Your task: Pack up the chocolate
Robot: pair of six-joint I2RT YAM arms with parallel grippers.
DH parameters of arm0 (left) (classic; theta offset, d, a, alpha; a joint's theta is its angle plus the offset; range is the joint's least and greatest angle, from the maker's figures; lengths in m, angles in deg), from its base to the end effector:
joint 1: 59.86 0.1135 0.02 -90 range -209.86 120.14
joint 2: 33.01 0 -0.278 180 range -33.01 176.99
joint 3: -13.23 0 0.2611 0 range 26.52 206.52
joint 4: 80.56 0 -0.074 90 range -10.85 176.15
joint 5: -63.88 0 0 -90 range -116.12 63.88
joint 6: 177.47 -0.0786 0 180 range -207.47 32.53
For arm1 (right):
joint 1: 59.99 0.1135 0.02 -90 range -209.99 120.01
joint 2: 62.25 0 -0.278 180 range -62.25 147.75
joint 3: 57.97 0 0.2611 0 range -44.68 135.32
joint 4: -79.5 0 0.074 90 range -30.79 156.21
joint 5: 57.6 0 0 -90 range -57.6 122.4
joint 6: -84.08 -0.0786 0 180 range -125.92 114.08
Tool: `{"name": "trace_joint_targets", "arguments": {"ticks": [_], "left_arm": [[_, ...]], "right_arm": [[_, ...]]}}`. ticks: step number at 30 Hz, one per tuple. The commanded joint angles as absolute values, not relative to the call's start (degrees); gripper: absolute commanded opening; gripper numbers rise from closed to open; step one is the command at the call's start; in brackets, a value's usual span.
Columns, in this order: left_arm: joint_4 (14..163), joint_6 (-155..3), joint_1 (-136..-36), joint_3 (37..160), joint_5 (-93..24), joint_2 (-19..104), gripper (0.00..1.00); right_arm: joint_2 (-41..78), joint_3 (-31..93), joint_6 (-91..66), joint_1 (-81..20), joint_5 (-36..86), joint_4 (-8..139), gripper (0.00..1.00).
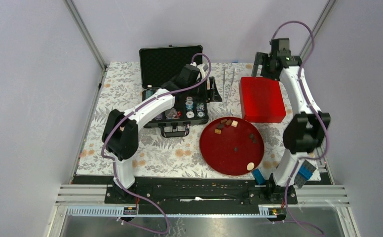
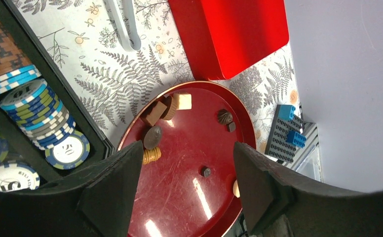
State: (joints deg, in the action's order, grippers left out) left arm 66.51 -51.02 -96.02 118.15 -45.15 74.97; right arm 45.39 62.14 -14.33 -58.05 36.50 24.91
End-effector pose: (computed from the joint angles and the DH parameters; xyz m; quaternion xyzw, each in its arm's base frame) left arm 0.3777 -0.3078 0.2768 0.0728 0.8789 -0.3838 0.2737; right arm 0.4721 0.0104 0.3326 0.0660 0.9111 0.0040 0.4068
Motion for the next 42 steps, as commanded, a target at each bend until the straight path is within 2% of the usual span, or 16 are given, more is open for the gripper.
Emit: {"name": "trace_joint_targets", "arguments": {"ticks": [1,7,11,19,26,30,35,42], "left_arm": [[68.6,-51.5,-95.8,116.2,-45.7,68.8,0.7],[69.4,-51.4,-96.4,113.7,-46.1,66.3,0.7],[69.4,-51.9,-96.4,112.8,-45.9,65.0,0.71],[69.4,-52.1,-96.5,112.2,-45.8,62.6,0.71],[68.8,-52.8,-96.6,111.0,-43.4,59.1,0.72],[67.7,-53.2,-96.6,110.2,-41.5,57.0,0.73],[67.0,-53.2,-96.6,109.8,-40.4,55.1,0.73],[66.0,-53.8,-96.6,109.9,-38.6,53.5,0.74]], "right_arm": [[60.7,76.7,-14.5,-59.6,37.1,19.7,1.0],[80.8,98.1,-15.5,-62.4,35.2,10.2,1.0],[84.9,105.4,-15.0,-62.7,34.6,4.6,1.0],[71.0,94.4,-15.8,-65.8,35.5,16.4,1.0],[76.4,86.0,-15.5,-66.2,34.4,15.6,1.0],[75.5,82.7,-14.9,-66.1,34.6,15.7,1.0],[66.2,81.7,-14.6,-66.1,38.5,18.5,1.0],[55.8,72.7,-14.7,-66.0,38.0,25.5,1.0]]}}
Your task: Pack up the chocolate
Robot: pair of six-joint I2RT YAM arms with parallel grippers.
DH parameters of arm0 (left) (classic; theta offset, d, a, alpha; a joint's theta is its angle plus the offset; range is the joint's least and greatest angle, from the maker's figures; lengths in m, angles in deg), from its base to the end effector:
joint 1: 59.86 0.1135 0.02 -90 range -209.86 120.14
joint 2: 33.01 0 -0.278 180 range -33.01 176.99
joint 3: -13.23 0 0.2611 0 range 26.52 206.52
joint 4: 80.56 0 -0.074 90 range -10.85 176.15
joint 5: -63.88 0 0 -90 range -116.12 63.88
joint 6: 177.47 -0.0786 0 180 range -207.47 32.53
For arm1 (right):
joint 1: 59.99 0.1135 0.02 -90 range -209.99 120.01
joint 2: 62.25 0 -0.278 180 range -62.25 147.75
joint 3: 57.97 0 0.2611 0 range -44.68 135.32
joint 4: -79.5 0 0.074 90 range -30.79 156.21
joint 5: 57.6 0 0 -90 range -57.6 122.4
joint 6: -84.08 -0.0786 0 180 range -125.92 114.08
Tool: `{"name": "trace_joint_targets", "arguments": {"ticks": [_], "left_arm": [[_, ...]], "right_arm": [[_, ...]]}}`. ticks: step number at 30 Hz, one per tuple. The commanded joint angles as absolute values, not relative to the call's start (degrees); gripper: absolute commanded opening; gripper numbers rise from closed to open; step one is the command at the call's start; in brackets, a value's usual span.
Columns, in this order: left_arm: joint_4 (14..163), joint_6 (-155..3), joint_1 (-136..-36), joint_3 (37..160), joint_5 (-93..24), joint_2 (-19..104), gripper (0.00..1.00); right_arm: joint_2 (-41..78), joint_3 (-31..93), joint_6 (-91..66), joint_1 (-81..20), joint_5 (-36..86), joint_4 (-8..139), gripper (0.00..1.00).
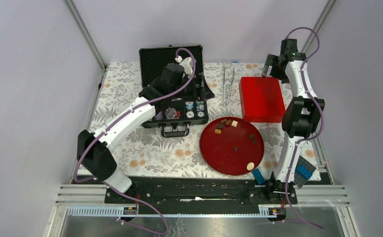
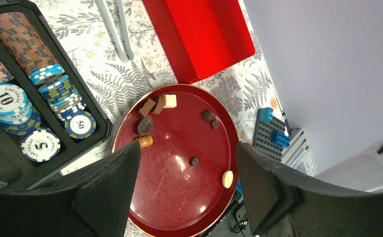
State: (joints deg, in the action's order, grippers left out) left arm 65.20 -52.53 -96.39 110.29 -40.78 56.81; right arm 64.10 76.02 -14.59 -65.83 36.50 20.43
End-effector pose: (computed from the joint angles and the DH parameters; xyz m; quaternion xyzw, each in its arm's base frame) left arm 0.3191 -0.2611 0.3563 0.0784 0.8447 -0.3910 0.3571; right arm 0.5352 -0.0604 0.2530 0.1308 0.9342 -0.0256 0.3308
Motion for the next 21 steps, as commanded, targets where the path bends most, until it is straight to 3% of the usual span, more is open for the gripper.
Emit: {"name": "trace_joint_targets", "arguments": {"ticks": [1,6,11,21], "left_arm": [[65.6,-53.9,-96.6,109.9,-38.3,53.1,0.74],[64.3,-54.6,-96.6,108.6,-35.8,50.0,0.75],[62.5,-55.0,-96.6,107.4,-32.9,47.0,0.77],[51.4,-58.6,-95.9,108.1,-18.2,40.6,0.89]], "right_arm": [[55.8,69.9,-14.6,-66.0,38.2,26.4,1.0],[58.4,59.0,-15.0,-66.0,38.0,31.0,1.0],[58.8,55.7,-15.7,-66.0,38.3,30.8,1.0],[34.6,52.4,-18.5,-65.0,42.4,28.9,1.0]]}}
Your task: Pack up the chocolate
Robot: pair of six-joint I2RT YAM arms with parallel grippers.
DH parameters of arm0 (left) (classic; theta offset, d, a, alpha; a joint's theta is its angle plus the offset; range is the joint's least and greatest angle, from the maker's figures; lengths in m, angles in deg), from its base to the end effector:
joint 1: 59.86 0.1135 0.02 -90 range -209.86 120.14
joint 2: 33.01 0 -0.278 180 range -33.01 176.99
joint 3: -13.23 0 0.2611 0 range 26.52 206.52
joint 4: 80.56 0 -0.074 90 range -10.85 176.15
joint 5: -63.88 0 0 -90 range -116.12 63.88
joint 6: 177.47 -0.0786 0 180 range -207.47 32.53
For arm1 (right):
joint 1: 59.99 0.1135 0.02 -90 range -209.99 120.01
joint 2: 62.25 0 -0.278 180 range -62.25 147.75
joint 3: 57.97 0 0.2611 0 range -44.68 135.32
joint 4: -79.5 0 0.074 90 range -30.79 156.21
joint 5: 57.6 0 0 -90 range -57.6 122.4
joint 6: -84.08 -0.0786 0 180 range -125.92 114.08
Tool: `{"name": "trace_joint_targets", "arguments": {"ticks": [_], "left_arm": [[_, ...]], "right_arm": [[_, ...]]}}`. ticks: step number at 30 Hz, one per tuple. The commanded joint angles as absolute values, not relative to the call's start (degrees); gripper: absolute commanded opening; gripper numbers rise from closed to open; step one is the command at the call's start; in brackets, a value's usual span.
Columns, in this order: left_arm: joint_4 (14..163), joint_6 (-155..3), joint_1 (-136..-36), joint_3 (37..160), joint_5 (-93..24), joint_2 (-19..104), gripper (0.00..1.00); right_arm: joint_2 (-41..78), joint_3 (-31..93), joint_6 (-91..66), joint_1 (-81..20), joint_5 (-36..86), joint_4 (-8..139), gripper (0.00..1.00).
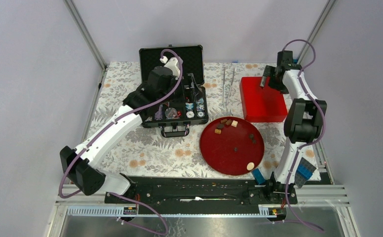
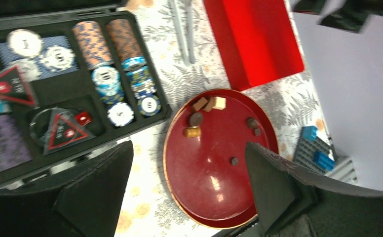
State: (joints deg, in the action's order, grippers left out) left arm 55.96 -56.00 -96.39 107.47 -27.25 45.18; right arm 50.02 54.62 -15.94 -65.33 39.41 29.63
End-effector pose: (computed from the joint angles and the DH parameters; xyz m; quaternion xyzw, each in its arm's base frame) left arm 0.2799 -0.2093 0.3875 0.0428 0.8535 -0.2974 0.4258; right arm 0.4821 -0.0547 0.2565 0.1461 0.9254 -0.0432 0.3471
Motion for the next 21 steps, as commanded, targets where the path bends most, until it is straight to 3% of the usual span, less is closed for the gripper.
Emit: {"name": "trace_joint_targets", "arguments": {"ticks": [1,3,8,12,21], "left_arm": [[49.9,-59.0,-95.7,107.7,-16.2,39.7,0.92],[47.2,-59.3,-95.3,106.3,-12.1,37.5,0.98],[43.6,-59.0,-94.6,100.7,-5.0,30.9,0.99],[39.6,-57.8,-94.5,99.3,-5.8,27.9,0.99],[40.2,-53.9,-94.5,94.0,-5.9,20.8,0.99]], "right_arm": [[31.7,50.8,-19.0,-65.0,42.9,29.2,1.0],[25.6,46.0,-20.8,-65.0,44.5,30.4,1.0],[11.6,34.4,-23.0,-65.0,42.4,30.0,1.0],[0.2,23.6,-24.5,-65.0,44.7,29.6,1.0],[-10.4,14.0,-24.8,-65.0,44.2,24.2,1.0]]}}
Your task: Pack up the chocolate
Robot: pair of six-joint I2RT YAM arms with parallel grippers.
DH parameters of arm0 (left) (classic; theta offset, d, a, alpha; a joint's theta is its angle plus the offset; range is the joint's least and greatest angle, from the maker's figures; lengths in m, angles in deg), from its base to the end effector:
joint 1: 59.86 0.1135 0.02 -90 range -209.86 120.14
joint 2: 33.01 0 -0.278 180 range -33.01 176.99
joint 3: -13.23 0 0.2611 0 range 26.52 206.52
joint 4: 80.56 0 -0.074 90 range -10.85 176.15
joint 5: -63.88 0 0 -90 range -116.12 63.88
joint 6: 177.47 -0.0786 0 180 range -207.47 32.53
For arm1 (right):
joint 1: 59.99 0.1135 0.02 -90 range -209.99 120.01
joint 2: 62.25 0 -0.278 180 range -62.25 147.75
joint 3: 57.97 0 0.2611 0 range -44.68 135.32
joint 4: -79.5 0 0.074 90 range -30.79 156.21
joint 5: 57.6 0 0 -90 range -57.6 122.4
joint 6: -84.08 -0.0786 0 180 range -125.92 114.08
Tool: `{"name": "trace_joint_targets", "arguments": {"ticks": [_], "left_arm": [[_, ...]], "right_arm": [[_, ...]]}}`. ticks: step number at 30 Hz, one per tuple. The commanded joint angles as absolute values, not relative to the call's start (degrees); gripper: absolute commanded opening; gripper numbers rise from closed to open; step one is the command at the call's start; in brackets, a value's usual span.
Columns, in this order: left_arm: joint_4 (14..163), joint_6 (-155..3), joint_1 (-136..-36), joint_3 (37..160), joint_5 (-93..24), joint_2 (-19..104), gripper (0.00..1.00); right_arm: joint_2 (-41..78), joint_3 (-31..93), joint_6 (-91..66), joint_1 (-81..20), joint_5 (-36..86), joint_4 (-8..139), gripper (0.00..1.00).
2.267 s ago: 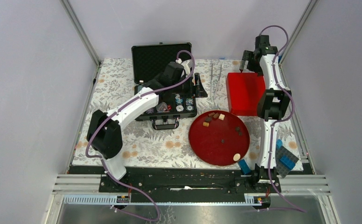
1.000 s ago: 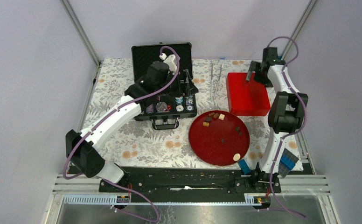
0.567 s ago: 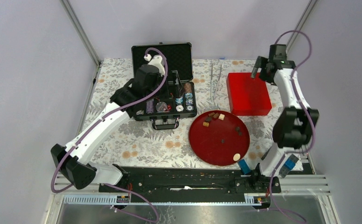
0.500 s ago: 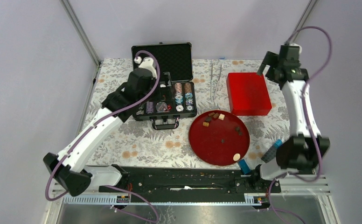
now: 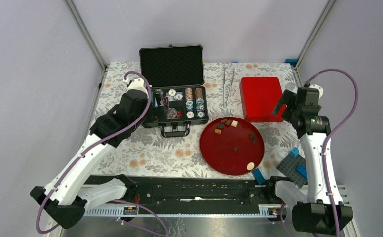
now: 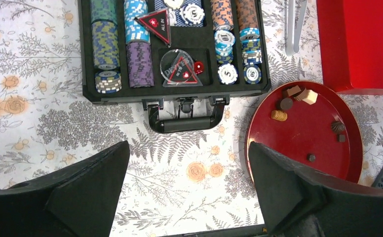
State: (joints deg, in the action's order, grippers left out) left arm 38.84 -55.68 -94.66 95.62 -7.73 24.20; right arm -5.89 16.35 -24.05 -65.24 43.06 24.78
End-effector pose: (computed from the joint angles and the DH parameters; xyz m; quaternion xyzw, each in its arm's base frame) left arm 0.2004 -0.1091 0.3722 -0.0502 0.8789 -0.1298 0.4563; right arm 0.2332 -0.0360 0.3349 0.2211 0.8632 -0.0325 0.4526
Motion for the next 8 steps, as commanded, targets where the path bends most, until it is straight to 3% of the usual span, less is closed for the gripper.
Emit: {"name": "trace_joint_targets", "arguments": {"ticks": [1,8], "left_arm": [[40.3,-53.7,-94.5,93.6,-5.5,20.3,0.99],[39.9,-52.3,-94.5,91.5,-5.1,17.4,0.99]], "right_arm": [[-11.1,13.1,-24.8,-65.0,44.9,24.7,1.0],[-11.6,11.1,-24.5,-65.0,45.8,25.6,1.0]]}}
